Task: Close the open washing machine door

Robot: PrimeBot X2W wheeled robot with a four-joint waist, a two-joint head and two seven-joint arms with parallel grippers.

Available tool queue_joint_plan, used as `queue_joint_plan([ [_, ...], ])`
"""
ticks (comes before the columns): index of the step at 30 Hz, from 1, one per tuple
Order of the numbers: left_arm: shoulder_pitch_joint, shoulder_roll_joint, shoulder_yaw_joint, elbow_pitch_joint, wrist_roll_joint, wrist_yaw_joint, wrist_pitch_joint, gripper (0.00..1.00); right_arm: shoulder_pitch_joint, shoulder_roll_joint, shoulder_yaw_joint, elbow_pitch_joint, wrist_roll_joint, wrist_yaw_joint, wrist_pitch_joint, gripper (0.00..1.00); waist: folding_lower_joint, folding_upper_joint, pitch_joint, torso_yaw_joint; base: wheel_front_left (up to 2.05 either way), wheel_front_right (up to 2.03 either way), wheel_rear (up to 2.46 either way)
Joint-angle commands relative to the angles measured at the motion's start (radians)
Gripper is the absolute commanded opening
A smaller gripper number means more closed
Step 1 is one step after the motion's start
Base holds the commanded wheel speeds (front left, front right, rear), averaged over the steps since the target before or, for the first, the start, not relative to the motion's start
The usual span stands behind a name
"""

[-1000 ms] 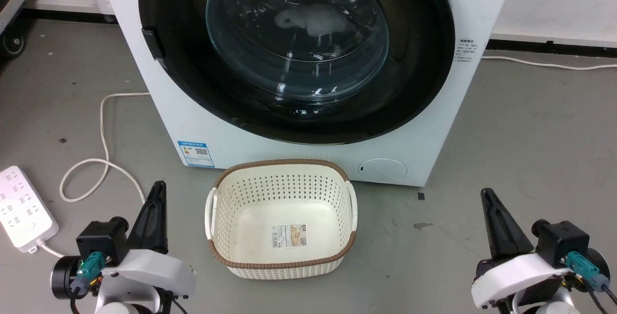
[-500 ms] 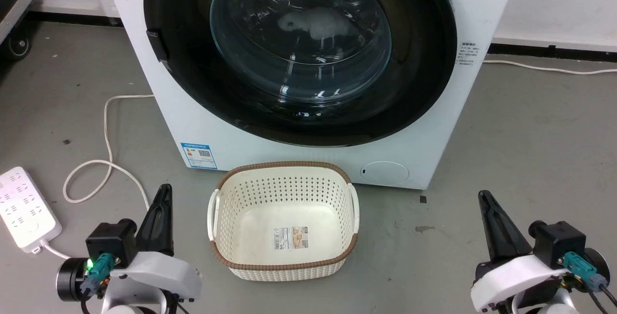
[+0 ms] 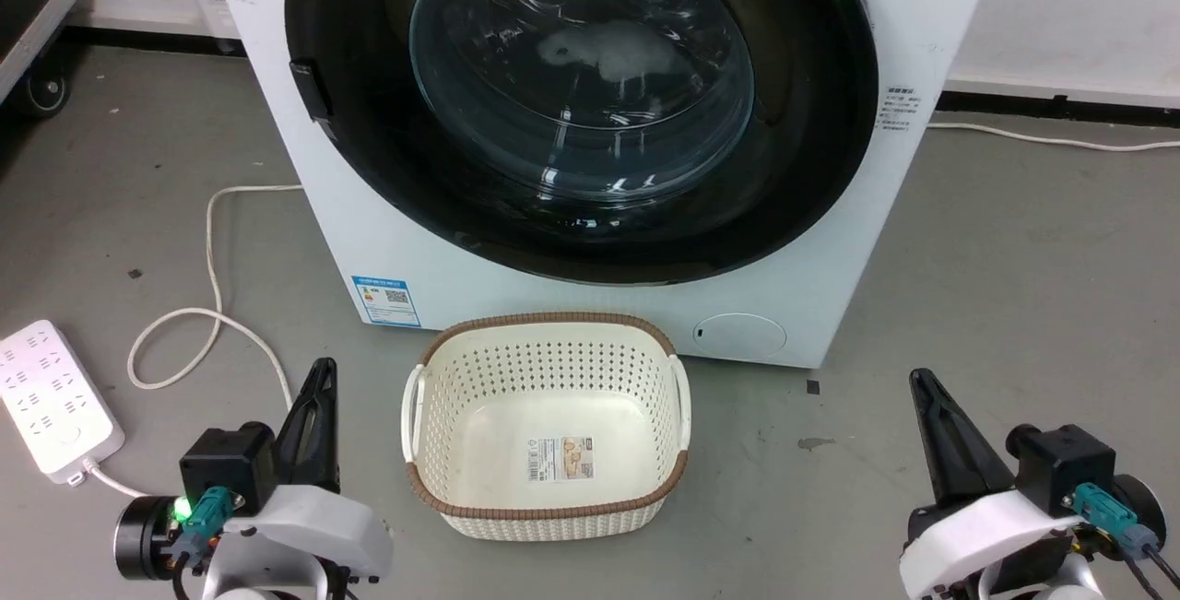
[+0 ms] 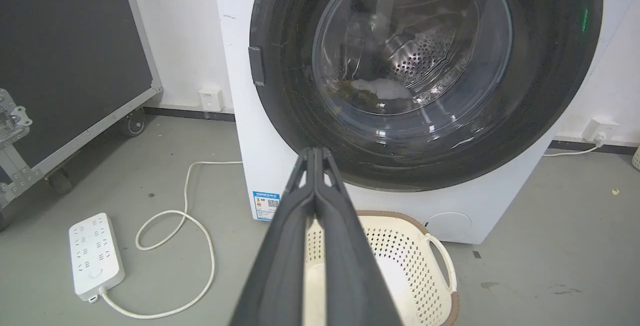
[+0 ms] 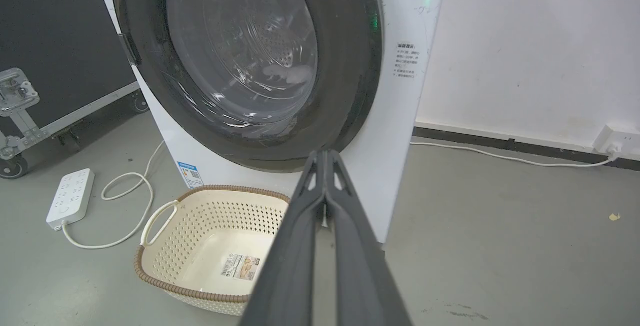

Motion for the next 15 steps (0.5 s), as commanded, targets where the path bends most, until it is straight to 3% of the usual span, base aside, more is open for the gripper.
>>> queue_joint_plan([
  [1, 0.016, -0.007, 0.004, -0.006, 0.013, 0.004, 0.003, 0.00, 0.016, -0.002, 0.002, -0.010, -0.010, 0.000, 0.004, 0.00, 0.0000, -0.0001, -0.001, 0.001, 0.00, 0.00, 0.00],
  [15, 0.028, -0.027, 0.007, -0.017, 0.055, 0.005, 0.021, 0.00, 0.026, -0.002, 0.005, -0.035, -0.026, -0.001, 0.030, 0.00, 0.0000, -0.0001, -0.009, 0.008, 0.00, 0.00, 0.00],
])
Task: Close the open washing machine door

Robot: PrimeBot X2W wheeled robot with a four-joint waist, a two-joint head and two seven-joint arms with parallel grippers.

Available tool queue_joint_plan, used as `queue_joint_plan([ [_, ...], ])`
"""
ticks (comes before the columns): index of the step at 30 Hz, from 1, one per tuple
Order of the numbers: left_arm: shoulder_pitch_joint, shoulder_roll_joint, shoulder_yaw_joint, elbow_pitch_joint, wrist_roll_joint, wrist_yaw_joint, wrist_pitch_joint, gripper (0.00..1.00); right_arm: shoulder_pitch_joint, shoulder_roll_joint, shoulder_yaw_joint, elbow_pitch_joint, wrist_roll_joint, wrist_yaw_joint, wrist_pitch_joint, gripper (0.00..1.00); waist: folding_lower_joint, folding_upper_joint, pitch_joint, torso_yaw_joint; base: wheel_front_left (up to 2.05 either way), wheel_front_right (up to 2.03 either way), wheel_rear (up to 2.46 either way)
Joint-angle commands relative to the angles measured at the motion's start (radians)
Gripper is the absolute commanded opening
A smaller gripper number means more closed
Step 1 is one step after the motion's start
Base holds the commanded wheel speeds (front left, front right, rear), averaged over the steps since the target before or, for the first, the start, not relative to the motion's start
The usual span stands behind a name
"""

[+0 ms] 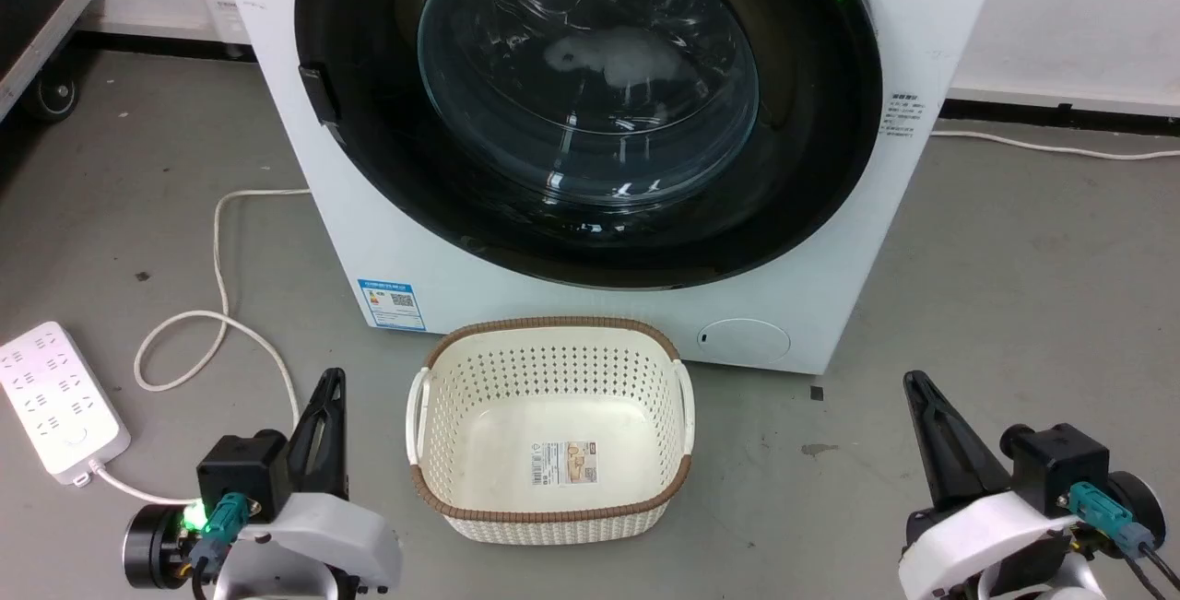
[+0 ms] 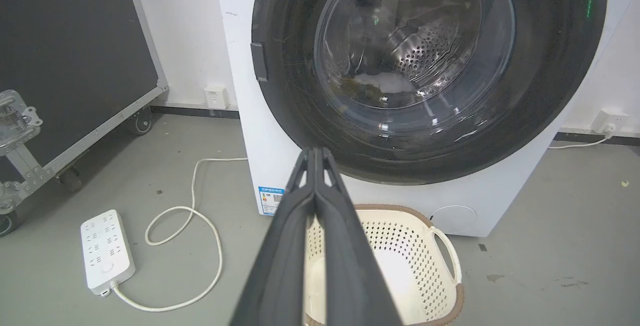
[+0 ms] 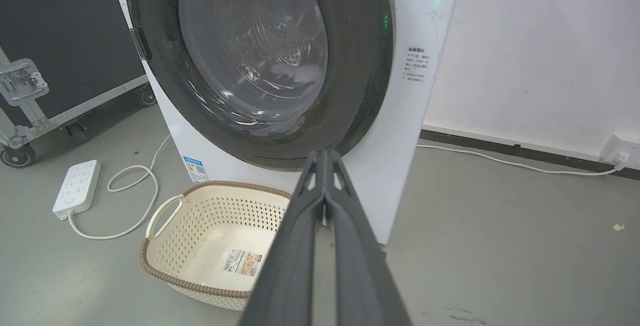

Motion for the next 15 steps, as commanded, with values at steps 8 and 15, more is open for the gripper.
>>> queue_joint_plan([
  [8, 0.018, -0.016, 0.006, -0.012, 0.031, 0.005, 0.014, 0.00, 0.023, -0.002, 0.004, -0.024, -0.017, -0.001, 0.017, 0.00, 0.0000, -0.0001, -0.005, 0.004, 0.00, 0.00, 0.00],
  [15, 0.024, -0.026, 0.007, -0.017, 0.052, 0.006, 0.023, 0.00, 0.028, -0.002, 0.005, -0.036, -0.025, -0.001, 0.030, 0.00, 0.0000, -0.0001, -0.009, 0.008, 0.00, 0.00, 0.00],
])
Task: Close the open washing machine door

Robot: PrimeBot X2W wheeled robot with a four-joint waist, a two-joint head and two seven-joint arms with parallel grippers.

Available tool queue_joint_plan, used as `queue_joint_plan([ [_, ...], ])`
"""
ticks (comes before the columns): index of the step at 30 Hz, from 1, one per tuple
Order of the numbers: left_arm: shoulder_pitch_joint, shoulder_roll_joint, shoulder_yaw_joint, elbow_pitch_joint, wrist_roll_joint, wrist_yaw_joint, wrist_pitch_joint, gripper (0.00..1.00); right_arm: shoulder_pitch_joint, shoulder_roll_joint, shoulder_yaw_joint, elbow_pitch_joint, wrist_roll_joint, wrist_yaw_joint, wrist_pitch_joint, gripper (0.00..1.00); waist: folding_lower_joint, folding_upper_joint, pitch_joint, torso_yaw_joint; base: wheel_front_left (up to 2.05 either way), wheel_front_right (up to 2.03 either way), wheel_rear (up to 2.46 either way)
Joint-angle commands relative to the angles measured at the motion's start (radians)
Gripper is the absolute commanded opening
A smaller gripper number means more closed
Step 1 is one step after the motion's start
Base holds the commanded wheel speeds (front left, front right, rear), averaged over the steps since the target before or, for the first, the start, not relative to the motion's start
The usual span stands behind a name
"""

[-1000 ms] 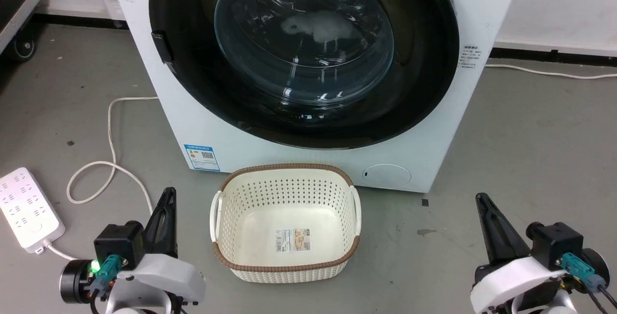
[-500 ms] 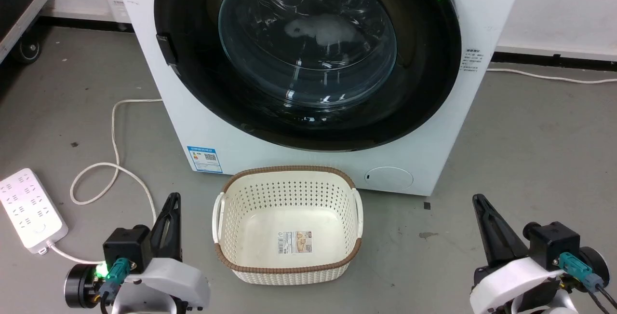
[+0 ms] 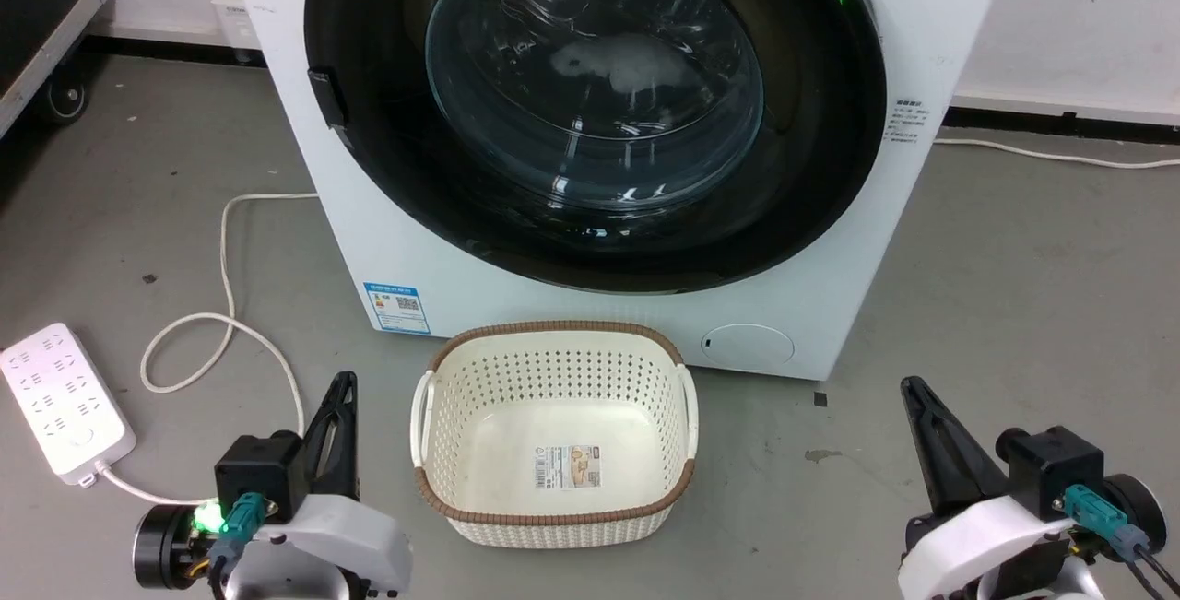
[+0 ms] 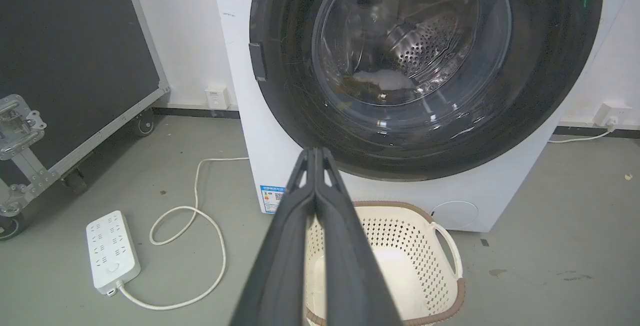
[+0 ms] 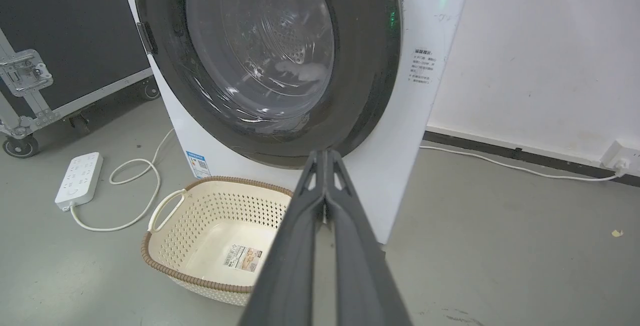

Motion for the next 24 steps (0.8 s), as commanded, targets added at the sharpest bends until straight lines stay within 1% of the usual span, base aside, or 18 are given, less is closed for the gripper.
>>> queue_joint_plan([
  [1, 0.017, -0.004, 0.005, -0.006, 0.012, 0.005, 0.006, 0.00, 0.016, -0.002, 0.002, -0.012, -0.009, -0.001, 0.006, 0.00, -0.0001, -0.0001, -0.001, 0.001, 0.00, 0.00, 0.00],
  [24, 0.034, -0.034, 0.009, -0.022, 0.075, 0.007, 0.033, 0.00, 0.032, -0.003, 0.006, -0.049, -0.033, -0.001, 0.045, 0.00, -0.0001, -0.0001, -0.014, 0.011, 0.00, 0.00, 0.00],
])
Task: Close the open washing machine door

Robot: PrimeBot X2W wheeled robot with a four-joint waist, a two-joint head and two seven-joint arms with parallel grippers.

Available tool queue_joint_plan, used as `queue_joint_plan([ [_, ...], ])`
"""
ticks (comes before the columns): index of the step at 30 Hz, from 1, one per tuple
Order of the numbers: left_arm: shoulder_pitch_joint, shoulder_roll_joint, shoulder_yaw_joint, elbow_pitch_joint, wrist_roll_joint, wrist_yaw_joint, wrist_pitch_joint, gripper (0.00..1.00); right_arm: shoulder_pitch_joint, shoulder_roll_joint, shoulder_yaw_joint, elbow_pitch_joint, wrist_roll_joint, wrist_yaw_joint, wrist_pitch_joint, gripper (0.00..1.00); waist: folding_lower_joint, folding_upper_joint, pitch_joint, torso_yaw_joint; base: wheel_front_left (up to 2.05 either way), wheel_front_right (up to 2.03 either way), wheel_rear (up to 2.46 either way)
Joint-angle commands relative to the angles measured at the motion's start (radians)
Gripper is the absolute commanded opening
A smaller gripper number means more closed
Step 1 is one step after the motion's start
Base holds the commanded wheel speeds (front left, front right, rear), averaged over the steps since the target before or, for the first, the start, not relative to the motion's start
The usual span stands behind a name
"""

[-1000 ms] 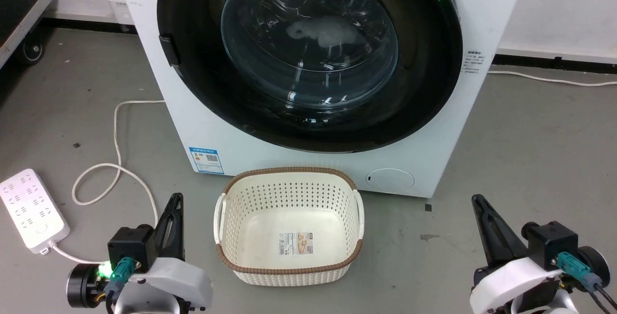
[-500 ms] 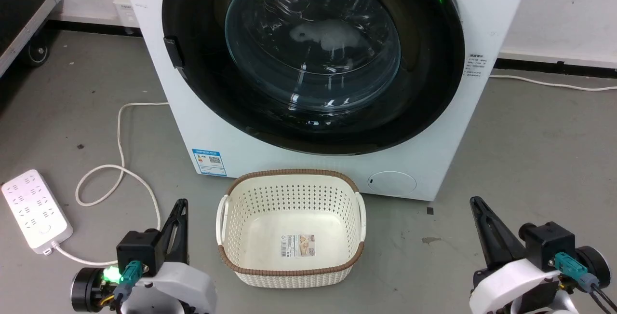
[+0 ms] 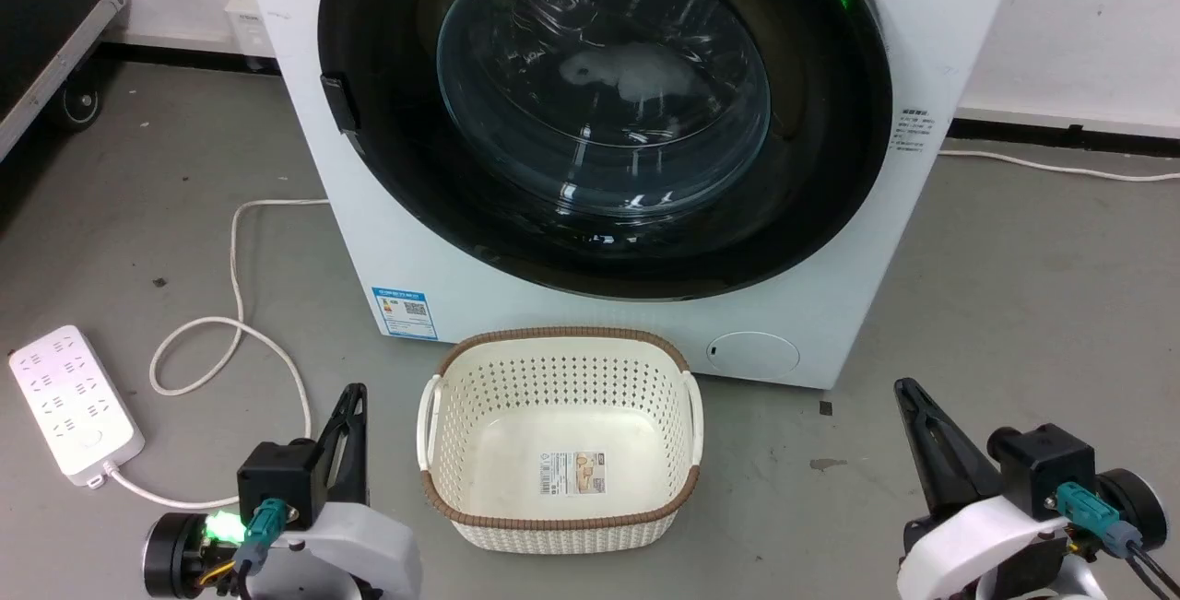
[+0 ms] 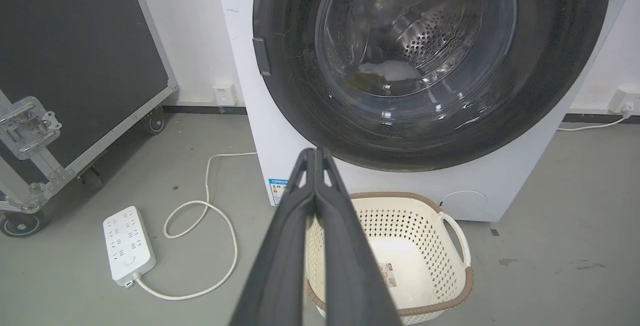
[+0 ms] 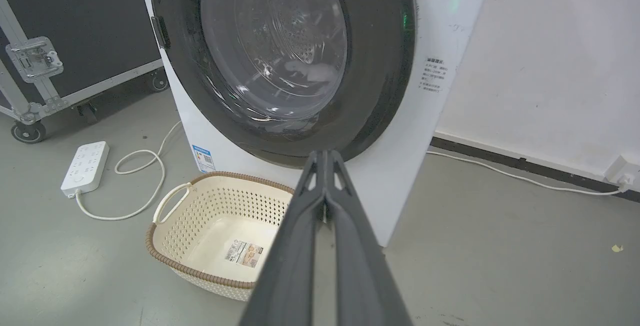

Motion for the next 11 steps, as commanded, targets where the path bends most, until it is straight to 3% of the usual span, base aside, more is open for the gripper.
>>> queue_joint_plan([
  [1, 0.014, -0.001, 0.003, -0.005, 0.003, 0.003, 0.000, 0.00, 0.019, -0.003, 0.001, -0.007, -0.008, -0.001, 0.001, 0.00, -0.0001, 0.0000, 0.000, 0.000, 0.00, 0.00, 0.00],
  [11, 0.014, -0.001, 0.003, -0.005, 0.003, 0.003, 0.000, 0.00, 0.019, -0.003, 0.001, -0.007, -0.008, -0.001, 0.001, 0.00, -0.0001, 0.0000, 0.000, 0.000, 0.00, 0.00, 0.00],
])
